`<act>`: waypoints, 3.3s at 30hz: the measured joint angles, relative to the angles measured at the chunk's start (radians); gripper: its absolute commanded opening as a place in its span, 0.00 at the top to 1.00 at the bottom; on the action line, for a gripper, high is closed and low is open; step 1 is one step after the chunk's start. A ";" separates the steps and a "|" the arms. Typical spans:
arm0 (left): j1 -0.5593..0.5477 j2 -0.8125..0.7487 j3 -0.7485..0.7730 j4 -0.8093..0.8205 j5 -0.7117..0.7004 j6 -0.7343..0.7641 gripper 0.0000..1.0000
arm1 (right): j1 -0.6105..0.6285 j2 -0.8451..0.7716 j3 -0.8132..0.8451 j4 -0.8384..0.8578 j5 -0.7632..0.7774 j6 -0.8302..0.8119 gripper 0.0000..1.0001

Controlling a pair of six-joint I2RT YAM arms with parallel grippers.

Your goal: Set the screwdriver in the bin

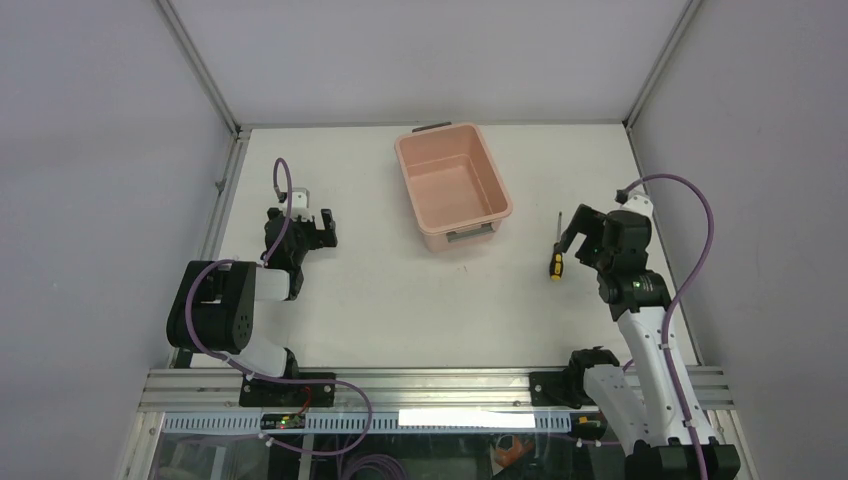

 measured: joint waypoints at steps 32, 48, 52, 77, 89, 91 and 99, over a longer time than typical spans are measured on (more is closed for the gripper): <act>0.000 0.000 0.000 0.000 0.000 0.000 0.01 | 0.000 0.905 0.335 -0.157 -0.114 0.027 0.35; 0.000 0.000 -0.001 0.000 0.000 0.000 0.01 | -0.001 0.916 0.444 -0.277 -0.106 0.000 1.00; 0.000 0.000 -0.001 0.000 0.000 0.000 0.01 | -0.001 0.845 0.617 -0.380 -0.101 -0.027 1.00; 0.000 0.000 -0.001 0.000 0.000 0.000 0.01 | 0.542 1.234 1.392 -0.614 -0.252 -0.089 1.00; 0.000 0.000 -0.001 0.000 0.000 0.000 0.01 | 0.520 1.492 1.302 -0.493 -0.266 -0.187 0.81; 0.000 0.000 -0.001 0.000 0.000 0.000 0.01 | 0.514 1.516 1.285 -0.474 -0.266 -0.189 0.70; 0.000 0.000 -0.001 0.000 0.000 0.000 0.01 | 0.499 1.547 1.258 -0.439 -0.250 -0.182 0.37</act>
